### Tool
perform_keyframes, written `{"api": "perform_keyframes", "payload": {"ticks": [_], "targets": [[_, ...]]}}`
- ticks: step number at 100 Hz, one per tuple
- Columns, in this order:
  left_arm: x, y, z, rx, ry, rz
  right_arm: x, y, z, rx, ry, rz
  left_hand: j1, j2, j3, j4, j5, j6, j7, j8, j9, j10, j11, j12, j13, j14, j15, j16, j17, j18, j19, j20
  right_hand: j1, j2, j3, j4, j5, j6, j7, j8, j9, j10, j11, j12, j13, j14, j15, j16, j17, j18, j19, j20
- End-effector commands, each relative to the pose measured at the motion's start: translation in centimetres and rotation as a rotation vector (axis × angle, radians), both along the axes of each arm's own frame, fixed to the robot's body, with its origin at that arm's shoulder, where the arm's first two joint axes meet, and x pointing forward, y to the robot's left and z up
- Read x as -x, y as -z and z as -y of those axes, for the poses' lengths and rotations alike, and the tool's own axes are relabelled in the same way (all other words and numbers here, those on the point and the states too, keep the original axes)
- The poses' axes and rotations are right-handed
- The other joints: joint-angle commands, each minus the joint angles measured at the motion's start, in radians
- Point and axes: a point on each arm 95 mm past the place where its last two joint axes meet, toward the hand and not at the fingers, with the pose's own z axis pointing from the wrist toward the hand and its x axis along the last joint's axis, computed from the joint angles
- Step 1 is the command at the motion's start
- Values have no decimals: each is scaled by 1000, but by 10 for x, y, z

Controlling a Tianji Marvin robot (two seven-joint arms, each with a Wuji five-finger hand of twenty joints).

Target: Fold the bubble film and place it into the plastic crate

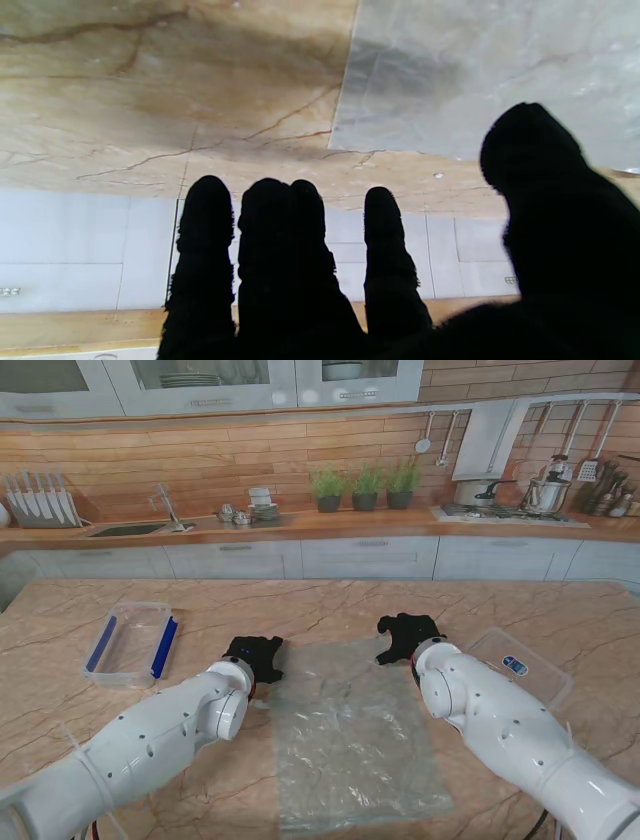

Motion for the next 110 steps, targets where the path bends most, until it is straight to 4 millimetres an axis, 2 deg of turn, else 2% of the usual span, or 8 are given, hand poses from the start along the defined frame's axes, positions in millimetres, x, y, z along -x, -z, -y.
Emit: {"api": "perform_keyframes", "payload": {"ticks": [1,31,44,68,83,86,92,110], "targets": [[6,14,1,-14,-13,-35,-2,1,-3,0,7,-5,-3,-58,-25,-20,-46,42,-63,-28,-57,16,-45,-22,-29,39,-14,-4,-20,31,-6,7,-18,-49,-3,26,-36,17,-7,-6,-39,27,36,13,-22,2,36,13,-10,11,54,-10],[6,16,1,-51,-21,-70,-10,15,-2,55,22,-20,-2,-45,-45,-22,-14,29,-77,-40,-102,33,-83,-45,-54,39,-31,-6,-47,30,-28,8,-16,-52,1,28,-65,39,4,-7,-58,33,52,8,-19,-3,37,11,-7,10,72,-27],[6,16,1,-74,-18,-89,-11,21,-2,79,33,-61,3,-52,-52,-23,97,-4,5,-1,-165,58,-119,-55,-91,39,-53,-9,-80,25,-53,6,8,-65,7,30,-49,44,-1,-19,-69,40,51,3,-31,2,32,10,-17,12,73,-36],[8,21,2,-78,-21,-105,-6,36,-3,85,27,-114,2,-69,-19,-27,304,6,92,49,-237,84,-126,-23,-112,32,-43,13,-90,13,-56,25,105,-103,44,34,228,15,103,9,-57,49,58,0,-31,9,30,8,-24,18,70,-48],[10,26,2,-74,-26,-112,1,46,-6,66,28,-111,9,-83,41,-30,336,2,189,108,-231,80,-118,-8,-110,31,-45,12,-88,12,-59,30,106,-148,192,12,332,-8,188,62,-21,47,65,-2,-12,19,39,0,-19,31,73,-58],[11,27,2,-73,-26,-111,2,47,-6,61,29,-109,14,-89,56,-31,334,-5,236,136,-232,78,-115,-6,-113,29,-47,11,-89,15,-61,29,112,-161,215,-27,335,-15,231,21,-13,46,67,-3,-9,21,42,-6,-16,32,74,-59],[12,30,2,-69,-24,-108,6,50,-7,48,33,-112,24,-93,85,-31,315,-24,326,193,-232,73,-113,-6,-116,30,-54,6,-92,15,-63,28,125,-170,229,-54,339,-26,300,-37,-4,47,67,-7,-6,26,44,-12,-16,35,73,-61],[17,38,3,-40,-24,-109,12,47,-8,6,38,-103,75,-107,144,-34,286,-62,504,310,-205,56,-143,-63,-143,40,-127,-54,-95,1,-60,38,164,-160,262,-61,347,-59,459,-122,38,43,69,-17,11,38,50,-26,-11,43,73,-61]]}}
